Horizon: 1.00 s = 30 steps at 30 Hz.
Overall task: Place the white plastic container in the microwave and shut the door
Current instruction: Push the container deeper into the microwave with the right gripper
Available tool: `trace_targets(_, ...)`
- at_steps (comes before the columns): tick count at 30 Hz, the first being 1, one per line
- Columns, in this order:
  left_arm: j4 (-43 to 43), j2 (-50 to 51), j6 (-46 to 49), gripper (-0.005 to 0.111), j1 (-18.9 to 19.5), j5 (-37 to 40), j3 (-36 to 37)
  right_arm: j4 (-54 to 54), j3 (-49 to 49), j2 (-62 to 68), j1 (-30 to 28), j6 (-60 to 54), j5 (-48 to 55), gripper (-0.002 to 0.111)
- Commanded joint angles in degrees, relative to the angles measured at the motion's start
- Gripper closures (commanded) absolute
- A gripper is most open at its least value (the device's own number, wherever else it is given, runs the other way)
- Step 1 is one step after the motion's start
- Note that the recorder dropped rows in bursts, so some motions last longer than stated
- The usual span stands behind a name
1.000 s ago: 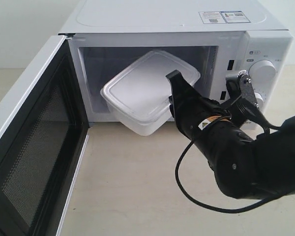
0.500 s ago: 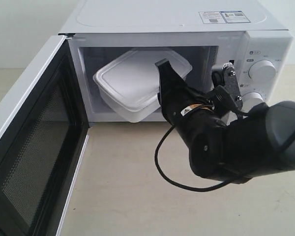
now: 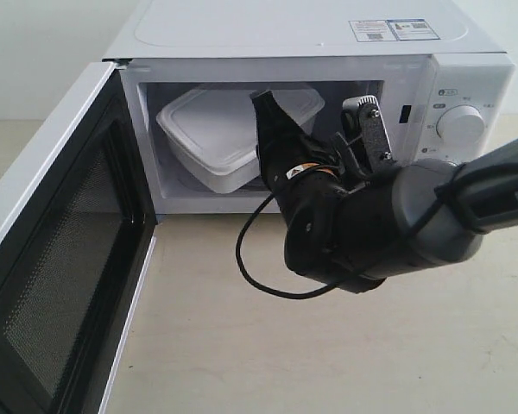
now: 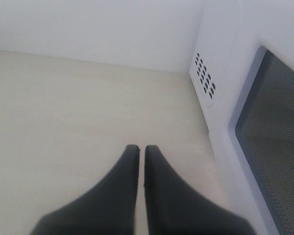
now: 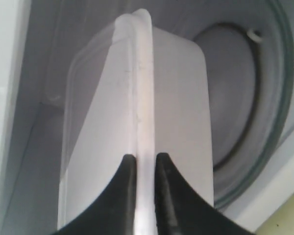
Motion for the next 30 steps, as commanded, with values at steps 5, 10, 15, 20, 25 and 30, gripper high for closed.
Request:
trace_targets(5, -0.29, -0.14, 0.23, 0.102, 0.10, -0.34, 0.21, 3.75, -4.97, 2.95, -0.10, -3.49, -2.66, 0.108)
trace_targets(10, -0.29, -0.14, 0.23, 0.102, 0.10, -0.34, 0.21, 4.87, -8.76, 4.78, -0.57, -7.02, -2.09, 0.108)
trace_targets(15, -0.29, -0.14, 0.23, 0.102, 0.10, -0.34, 0.21, 5.41, -11.60, 6.36, -1.58, -9.14, -0.84, 0.108)
trace_targets(20, -0.29, -0.14, 0.23, 0.102, 0.10, -0.34, 0.21, 7.04, -12.01, 6.36, -2.24, -10.43, -1.10, 0.108)
trace_targets(25, -0.29, -0.14, 0.23, 0.102, 0.10, -0.34, 0.21, 8.54, -12.09, 6.90, -2.24, -10.43, 0.21, 0.108)
trace_targets(30, -0.29, -0.14, 0.23, 0.102, 0.10, -0.34, 0.21, 9.08, -12.09, 6.90, -2.24, -10.43, -0.03, 0.108)
